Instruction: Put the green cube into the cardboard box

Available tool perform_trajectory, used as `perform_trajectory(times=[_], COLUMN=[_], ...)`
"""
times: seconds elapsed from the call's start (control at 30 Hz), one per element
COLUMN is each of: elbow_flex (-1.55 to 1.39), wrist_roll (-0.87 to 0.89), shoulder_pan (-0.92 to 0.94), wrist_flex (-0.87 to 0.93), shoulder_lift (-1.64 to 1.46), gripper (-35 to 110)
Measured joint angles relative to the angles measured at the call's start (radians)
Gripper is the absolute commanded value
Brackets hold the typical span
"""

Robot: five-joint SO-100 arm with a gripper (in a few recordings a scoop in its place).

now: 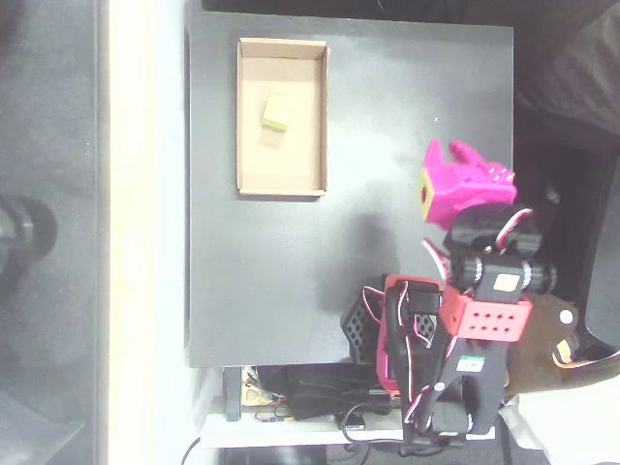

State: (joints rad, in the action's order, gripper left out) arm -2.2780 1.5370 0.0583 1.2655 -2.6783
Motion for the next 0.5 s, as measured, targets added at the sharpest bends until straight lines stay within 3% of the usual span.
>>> perform_trajectory(times=[0.5], elbow_flex=[-0.670], wrist_roll=[0.000], shoulder_pan=[-0.009], wrist_flex=[0.000], shoulder_lift=[-0.440], gripper=[6])
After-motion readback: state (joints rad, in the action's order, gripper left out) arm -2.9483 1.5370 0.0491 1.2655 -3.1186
